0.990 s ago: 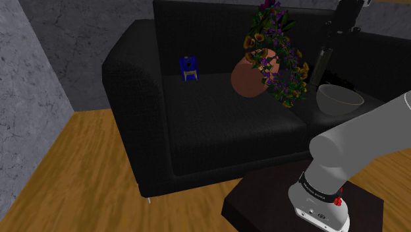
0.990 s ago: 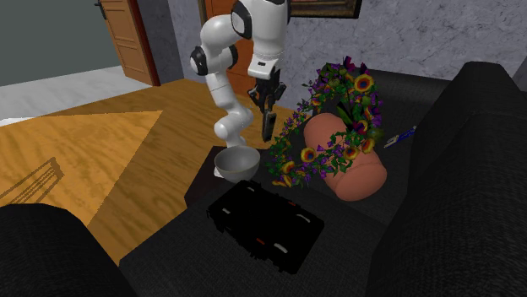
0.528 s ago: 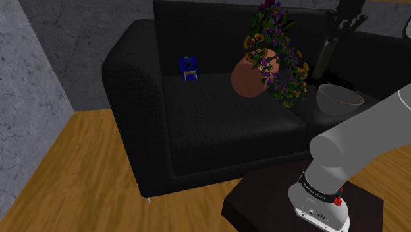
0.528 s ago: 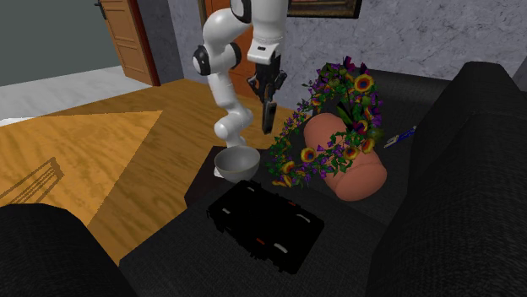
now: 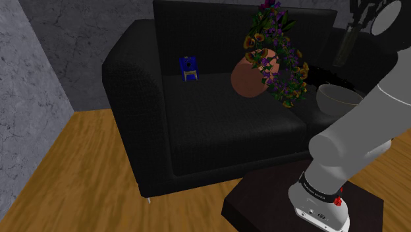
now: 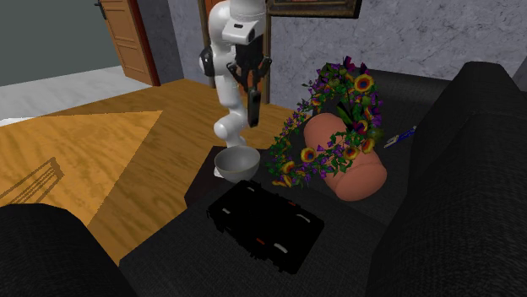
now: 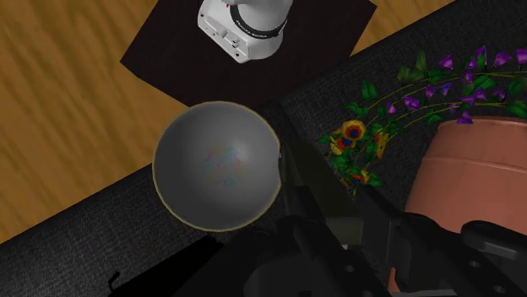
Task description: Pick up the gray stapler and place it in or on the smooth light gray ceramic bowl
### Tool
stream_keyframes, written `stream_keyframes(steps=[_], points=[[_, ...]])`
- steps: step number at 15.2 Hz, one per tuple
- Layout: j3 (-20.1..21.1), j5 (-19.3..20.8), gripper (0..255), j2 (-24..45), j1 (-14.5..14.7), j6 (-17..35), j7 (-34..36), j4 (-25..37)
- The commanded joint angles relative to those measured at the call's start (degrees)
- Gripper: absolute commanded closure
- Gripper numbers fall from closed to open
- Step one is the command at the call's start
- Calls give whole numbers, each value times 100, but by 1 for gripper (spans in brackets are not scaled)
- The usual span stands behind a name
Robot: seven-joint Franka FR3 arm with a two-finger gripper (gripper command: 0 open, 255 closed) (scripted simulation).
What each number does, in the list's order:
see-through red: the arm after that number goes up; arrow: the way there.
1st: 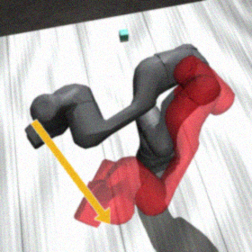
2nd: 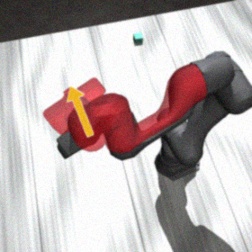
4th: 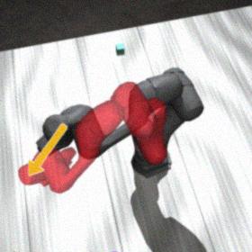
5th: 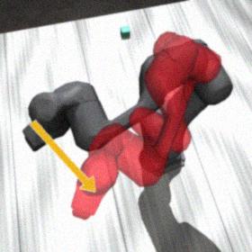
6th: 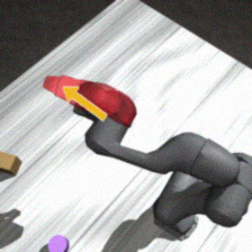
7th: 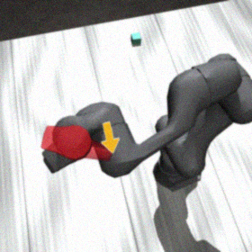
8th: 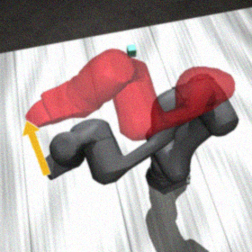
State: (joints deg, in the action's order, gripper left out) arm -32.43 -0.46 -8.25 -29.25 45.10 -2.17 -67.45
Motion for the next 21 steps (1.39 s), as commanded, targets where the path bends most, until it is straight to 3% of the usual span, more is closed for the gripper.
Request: stream_keyframes(steps=[1,2,3,6,9,21], points=[[-383,-91,255,468,-172,-311,-571,678],[-644,-238,255,838,-350,-552,-941,1200],[-1069,-648,255,1540,-831,-1012,-1573,2178],[-750,-187,255,883,-451,-445,-1190,1121],[-556,61,255,431,-264,-31,-928,362],[-109,498,255,-649,-146,1186,-390,-1741]])
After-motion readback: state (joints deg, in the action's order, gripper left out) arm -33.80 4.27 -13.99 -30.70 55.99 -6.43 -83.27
